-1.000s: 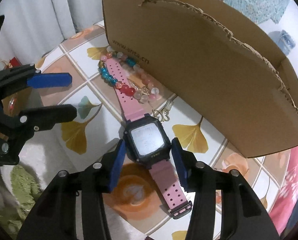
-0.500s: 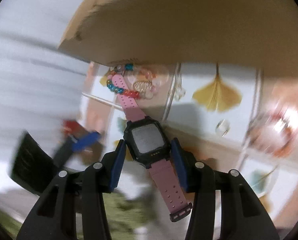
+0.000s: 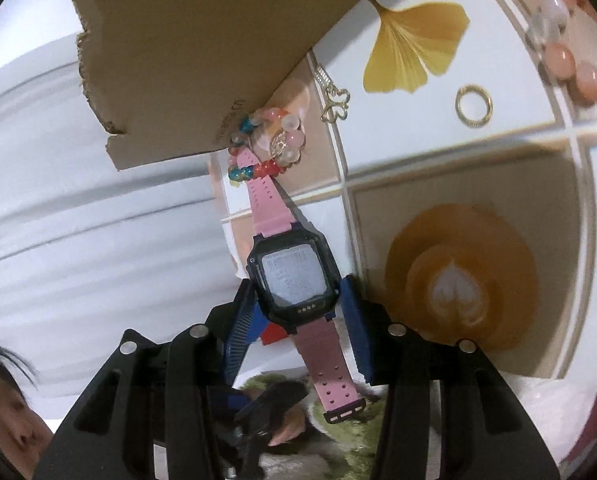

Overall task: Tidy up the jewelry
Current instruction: 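Lift the watch with the right gripper while the left gripper grasps its strap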

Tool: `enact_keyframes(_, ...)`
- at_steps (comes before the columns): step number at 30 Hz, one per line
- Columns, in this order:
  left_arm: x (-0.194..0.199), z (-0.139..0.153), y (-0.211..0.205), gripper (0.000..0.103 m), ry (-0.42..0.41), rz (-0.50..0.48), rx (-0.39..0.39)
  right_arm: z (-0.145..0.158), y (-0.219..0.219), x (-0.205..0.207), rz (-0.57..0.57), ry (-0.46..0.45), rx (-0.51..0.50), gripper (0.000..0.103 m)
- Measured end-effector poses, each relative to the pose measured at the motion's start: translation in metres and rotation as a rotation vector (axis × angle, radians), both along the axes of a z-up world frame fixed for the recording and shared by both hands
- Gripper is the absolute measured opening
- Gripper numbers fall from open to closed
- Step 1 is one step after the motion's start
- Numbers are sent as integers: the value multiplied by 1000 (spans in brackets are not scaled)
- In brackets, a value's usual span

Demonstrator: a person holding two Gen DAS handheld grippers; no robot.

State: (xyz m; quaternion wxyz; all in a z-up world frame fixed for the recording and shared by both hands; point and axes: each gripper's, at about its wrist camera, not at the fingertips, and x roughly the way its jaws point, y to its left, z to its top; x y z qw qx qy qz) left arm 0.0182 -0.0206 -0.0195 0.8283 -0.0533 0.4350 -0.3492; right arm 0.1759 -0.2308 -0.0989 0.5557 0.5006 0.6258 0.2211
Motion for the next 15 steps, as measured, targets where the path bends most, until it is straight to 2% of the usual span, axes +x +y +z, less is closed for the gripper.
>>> enact_keyframes(3, 3, -2, -6, 43, 9, 19, 49, -1, 10, -6, 0, 3, 8, 44)
enact_keyframes(5, 6, -5, -11, 28, 17, 39, 114, -8, 24, -6, 0, -5, 4, 44)
enact_keyframes(6, 8, -7, -11, 23, 27, 49, 135, -10, 30, -6, 1, -13, 6, 43)
enact_keyframes(11, 7, -4, -13, 20, 36, 68, 197, -5, 43, -13, 10, -56, 0, 44)
enact_keyframes(15, -3, 2, -24, 18, -26, 54, 330, 13, 37, -19, 1, -112, -26, 47)
